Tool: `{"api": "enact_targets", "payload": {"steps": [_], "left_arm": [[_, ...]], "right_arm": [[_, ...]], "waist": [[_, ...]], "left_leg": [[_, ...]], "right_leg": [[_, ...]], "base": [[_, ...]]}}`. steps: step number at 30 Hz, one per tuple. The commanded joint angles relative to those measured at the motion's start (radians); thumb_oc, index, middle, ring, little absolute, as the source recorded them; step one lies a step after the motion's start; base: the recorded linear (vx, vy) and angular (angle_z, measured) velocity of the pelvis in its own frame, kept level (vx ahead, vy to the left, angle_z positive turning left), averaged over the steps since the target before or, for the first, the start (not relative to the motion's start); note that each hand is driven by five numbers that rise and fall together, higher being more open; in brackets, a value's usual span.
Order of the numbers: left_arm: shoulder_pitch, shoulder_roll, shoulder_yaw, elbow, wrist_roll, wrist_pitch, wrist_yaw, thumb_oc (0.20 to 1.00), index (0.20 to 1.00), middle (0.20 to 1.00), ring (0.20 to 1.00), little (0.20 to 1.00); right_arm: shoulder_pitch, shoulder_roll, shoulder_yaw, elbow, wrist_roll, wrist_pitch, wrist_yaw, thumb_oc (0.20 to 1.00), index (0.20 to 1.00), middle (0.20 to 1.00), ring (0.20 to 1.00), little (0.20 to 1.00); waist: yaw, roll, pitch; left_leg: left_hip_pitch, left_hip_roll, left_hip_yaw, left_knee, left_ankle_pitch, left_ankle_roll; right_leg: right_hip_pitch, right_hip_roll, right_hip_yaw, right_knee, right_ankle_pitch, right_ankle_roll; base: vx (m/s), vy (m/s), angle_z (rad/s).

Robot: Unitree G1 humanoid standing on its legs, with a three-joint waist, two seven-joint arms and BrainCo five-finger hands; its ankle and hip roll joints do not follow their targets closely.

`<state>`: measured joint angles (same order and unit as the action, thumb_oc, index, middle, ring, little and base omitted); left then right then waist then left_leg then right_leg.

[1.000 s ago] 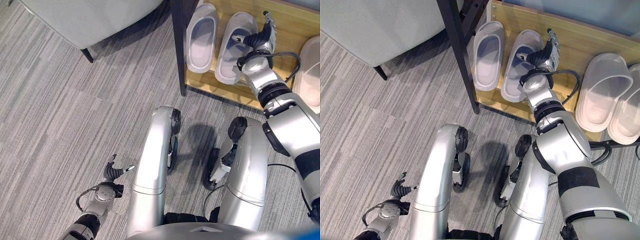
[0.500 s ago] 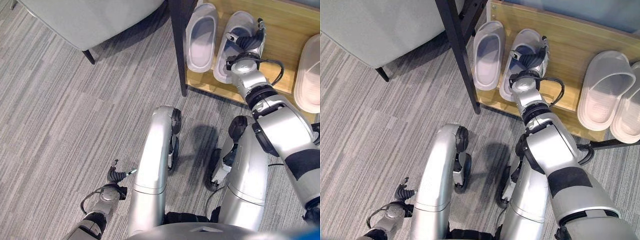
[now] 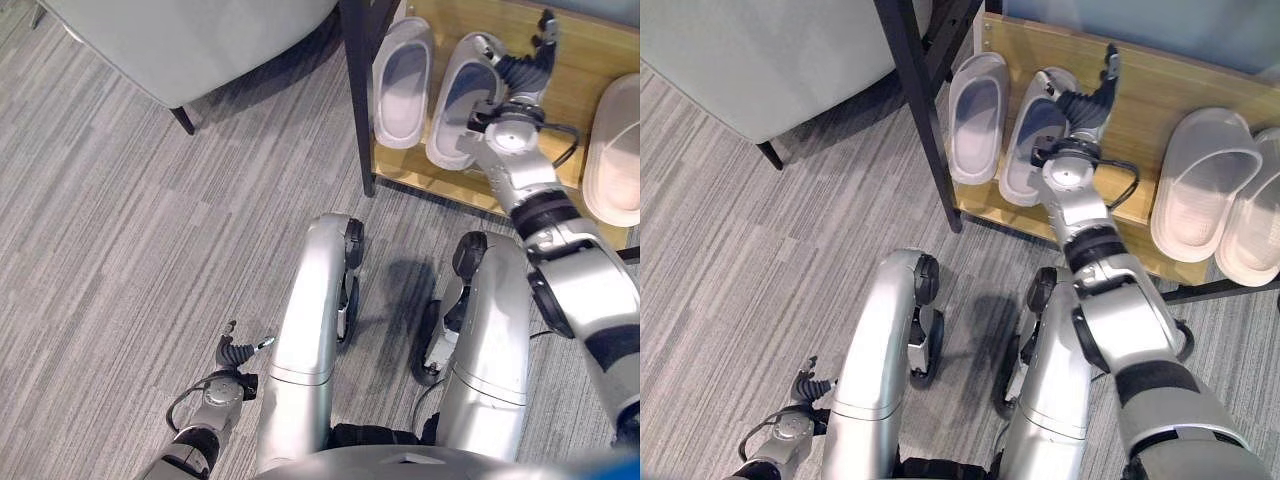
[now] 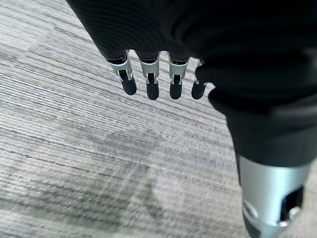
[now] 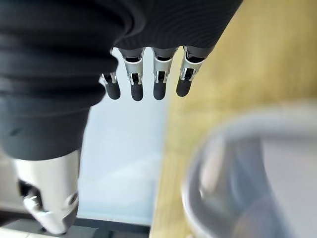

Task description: Arrange the slippers neatly on the shoe rack.

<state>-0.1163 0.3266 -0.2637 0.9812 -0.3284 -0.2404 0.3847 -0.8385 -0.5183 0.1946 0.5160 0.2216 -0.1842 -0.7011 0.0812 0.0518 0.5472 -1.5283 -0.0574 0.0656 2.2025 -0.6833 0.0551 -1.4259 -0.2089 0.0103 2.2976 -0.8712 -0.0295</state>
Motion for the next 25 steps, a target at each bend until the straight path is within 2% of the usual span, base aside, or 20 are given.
{"api": "enact_targets", "payload": {"steps": [1, 3, 4, 5, 6, 8, 9, 10, 11, 13, 14, 17, 18, 19, 20, 21, 22, 24, 25], "left_arm": [[0.065, 0.024, -0.057, -0.038, 0.096, -0.040, 0.038, 1.000, 1.000, 1.000, 1.000, 1.000], [0.058, 0.005, -0.050, -0.023, 0.130, -0.043, 0.030, 1.000, 1.000, 1.000, 1.000, 1.000], [0.054, -0.009, -0.037, 0.001, 0.138, -0.044, 0.021, 1.000, 1.000, 1.000, 1.000, 1.000], [0.062, -0.040, -0.011, 0.035, 0.154, -0.040, -0.005, 1.000, 1.000, 1.000, 1.000, 1.000], [0.066, -0.048, 0.000, 0.060, 0.181, -0.033, -0.011, 1.000, 1.000, 1.000, 1.000, 1.000], [0.067, -0.059, 0.014, 0.093, 0.192, -0.029, -0.023, 1.000, 1.000, 1.000, 1.000, 1.000], [0.067, -0.059, 0.014, 0.093, 0.192, -0.029, -0.023, 1.000, 1.000, 1.000, 1.000, 1.000], [0.061, -0.067, 0.043, 0.147, 0.177, -0.012, -0.053, 1.000, 1.000, 1.000, 1.000, 1.000], [0.071, -0.070, 0.048, 0.157, 0.180, -0.008, -0.060, 1.000, 1.000, 1.000, 1.000, 1.000], [0.084, -0.077, 0.066, 0.183, 0.173, 0.004, -0.080, 1.000, 1.000, 1.000, 1.000, 1.000], [0.095, -0.086, 0.082, 0.217, 0.183, 0.016, -0.099, 1.000, 1.000, 1.000, 1.000, 1.000], [0.118, -0.095, 0.088, 0.246, 0.217, 0.032, -0.117, 1.000, 1.000, 1.000, 1.000, 1.000], [0.123, -0.105, 0.084, 0.269, 0.242, 0.042, -0.136, 1.000, 1.000, 1.000, 1.000, 1.000], [0.136, -0.111, 0.079, 0.285, 0.269, 0.047, -0.151, 1.000, 1.000, 1.000, 1.000, 1.000], [0.140, -0.119, 0.077, 0.301, 0.280, 0.055, -0.164, 1.000, 1.000, 1.000, 1.000, 1.000], [0.139, -0.121, 0.076, 0.303, 0.283, 0.057, -0.168, 1.000, 1.000, 1.000, 1.000, 1.000], [0.145, -0.138, 0.058, 0.315, 0.306, 0.060, -0.172, 1.000, 1.000, 1.000, 1.000, 1.000], [0.148, -0.146, 0.052, 0.320, 0.316, 0.063, -0.174, 1.000, 1.000, 1.000, 1.000, 1.000], [0.144, -0.154, 0.045, 0.330, 0.327, 0.066, -0.177, 1.000, 1.000, 1.000, 1.000, 1.000]], "right_arm": [[0.032, -0.023, -0.062, -0.041, -0.288, -0.060, -0.105, 1.000, 1.000, 1.000, 1.000, 1.000], [0.175, -0.025, -0.126, -0.187, -0.392, -0.064, -0.116, 1.000, 1.000, 1.000, 1.000, 1.000], [0.266, -0.015, -0.135, -0.250, -0.443, -0.058, -0.100, 1.000, 1.000, 1.000, 1.000, 1.000], [0.435, -0.031, -0.121, -0.337, -0.599, -0.009, -0.053, 1.000, 1.000, 1.000, 1.000, 1.000], [0.533, -0.048, -0.126, -0.360, -0.673, 0.007, -0.035, 1.000, 1.000, 1.000, 1.000, 1.000], [0.612, -0.032, -0.124, -0.333, -0.695, 0.015, -0.010, 1.000, 1.000, 1.000, 1.000, 1.000], [0.612, -0.032, -0.124, -0.333, -0.695, 0.015, -0.010, 1.000, 1.000, 1.000, 1.000, 1.000], [0.706, -0.010, -0.108, -0.288, -0.658, 0.019, 0.053, 1.000, 1.000, 1.000, 1.000, 1.000], [0.742, 0.021, -0.099, -0.249, -0.615, 0.012, 0.072, 1.000, 1.000, 1.000, 1.000, 1.000], [0.805, 0.078, -0.080, -0.189, -0.549, 0.010, 0.126, 1.000, 1.000, 1.000, 1.000, 1.000], [0.839, 0.103, -0.044, -0.067, -0.544, 0.017, 0.156, 1.000, 1.000, 1.000, 1.000, 1.000], [0.861, 0.173, -0.030, 0.136, -0.472, 0.025, 0.184, 1.000, 1.000, 1.000, 1.000, 1.000], [0.858, 0.211, -0.014, 0.296, -0.432, 0.034, 0.210, 1.000, 1.000, 1.000, 1.000, 1.000], [0.872, 0.252, -0.019, 0.447, -0.382, 0.046, 0.241, 1.000, 1.000, 1.000, 1.000, 1.000], [0.879, 0.276, -0.028, 0.568, -0.352, 0.059, 0.263, 1.000, 1.000, 1.000, 1.000, 1.000], [0.883, 0.281, -0.035, 0.613, -0.342, 0.068, 0.278, 1.000, 1.000, 1.000, 1.000, 1.000], [0.888, 0.281, -0.048, 0.717, -0.329, 0.091, 0.307, 1.000, 1.000, 1.000, 1.000, 1.000], [0.904, 0.274, -0.045, 0.735, -0.335, 0.091, 0.321, 1.000, 1.000, 1.000, 1.000, 1.000], [0.916, 0.271, -0.051, 0.759, -0.324, 0.093, 0.335, 1.000, 1.000, 1.000, 1.000, 1.000]], "waist": [[0.016, -0.029, -0.096], [-0.001, -0.044, -0.153], [-0.014, -0.052, -0.199], [-0.038, -0.066, -0.249], [-0.054, -0.078, -0.271], [-0.070, -0.085, -0.292], [-0.070, -0.085, -0.292], [-0.090, -0.097, -0.313], [-0.094, -0.102, -0.313], [-0.102, -0.111, -0.317], [-0.107, -0.119, -0.336], [-0.110, -0.130, -0.362], [-0.114, -0.132, -0.383], [-0.112, -0.134, -0.408], [-0.109, -0.130, -0.424], [-0.108, -0.129, -0.433], [-0.104, -0.115, -0.470], [-0.106, -0.104, -0.492], [-0.109, -0.095, -0.519]], "left_leg": [[-0.042, -0.003, -0.119, -0.002, -0.037, 0.004], [-0.042, 0.003, -0.129, -0.110, -0.006, -0.002], [-0.041, 0.018, -0.135, -0.202, 0.028, -0.001], [0.023, 0.045, -0.137, -0.349, 0.079, 0.004], [0.082, 0.063, -0.143, -0.439, 0.110, 0.002], [0.193, 0.083, -0.148, -0.590, 0.151, -0.001], [0.193, 0.083, -0.148, -0.590, 0.151, -0.001], [0.358, 0.105, -0.142, -0.800, 0.207, -0.012], [0.440, 0.105, -0.137, -0.890, 0.241, -0.018], [0.563, 0.100, -0.129, -1.023, 0.271, -0.020], [0.682, 0.097, -0.120, -1.147, 0.301, -0.028], [0.886, 0.096, -0.119, -1.350, 0.359, -0.031], [1.004, 0.091, -0.111, -1.504, 0.427, -0.035], [1.113, 0.095, -0.094, -1.630, 0.466, -0.049], [1.211, 0.094, -0.084, -1.743, 0.510, -0.060], [1.252, 0.092, -0.078, -1.801, 0.519, -0.060], [1.383, 0.087, -0.063, -1.980, 0.590, -0.074], [1.463, 0.089, -0.049, -2.087, 0.627, -0.080], [1.537, 0.099, -0.038, -2.198, 0.668, -0.084]], "right_leg": [[-0.041, 0.013, 0.138, -0.059, 0.236, 0.001], [-0.044, 0.006, 0.109, -0.168, 0.249, -0.005], [-0.040, -0.001, 0.080, -0.265, 0.264, -0.007], [0.014, -0.007, 0.041, -0.423, 0.287, -0.007], [0.063, -0.015, 0.014, -0.521, 0.298, -0.002], [0.161, -0.019, -0.011, -0.670, 0.331, 0.007], [0.161, -0.019, -0.011, -0.670, 0.331, 0.007], [0.317, -0.025, -0.044, -0.880, 0.378, 0.021], [0.406, -0.021, -0.062, -0.975, 0.400, 0.025], [0.525, -0.010, -0.085, -1.114, 0.431, 0.039], [0.645, -0.001, -0.112, -1.251, 0.460, 0.050], [0.848, 0.013, -0.149, -1.447, 0.531, 0.076], [0.963, 0.017, -0.167, -1.584, 0.597, 0.087], [1.069, 0.025, -0.181, -1.694, 0.638, 0.103], [1.158, 0.034, -0.194, -1.791, 0.671, 0.117], [1.190, 0.037, -0.198, -1.842, 0.691, 0.123], [1.286, 0.057, -0.195, -1.989, 0.758, 0.144], [1.343, 0.069, -0.194, -2.072, 0.793, 0.155], [1.407, 0.081, -0.189, -2.178, 0.826, 0.162]], "base": [[-0.05, 0.001, 0.14], [-0.08, 0.027, -0.10], [-0.11, 0.052, -0.24], [-0.10, 0.053, -0.13], [-0.08, 0.037, 0.02], [-0.05, 0.028, -0.11], [-0.09, 0.029, -0.21], [-0.08, 0.014, -0.22], [-0.09, 0.034, 0.06], [0.03, 0.005, 0.14], [0.16, -0.025, -0.08], [0.18, -0.015, -0.02], [0.25, -0.045, 0.05], [0.32, -0.050, -0.05], [0.28, -0.060, -0.06], [0.30, -0.063, -0.11], [0.22, -0.062, -0.06], [0.17, -0.076, -0.15], [0.13, -0.111, -0.22]]}}
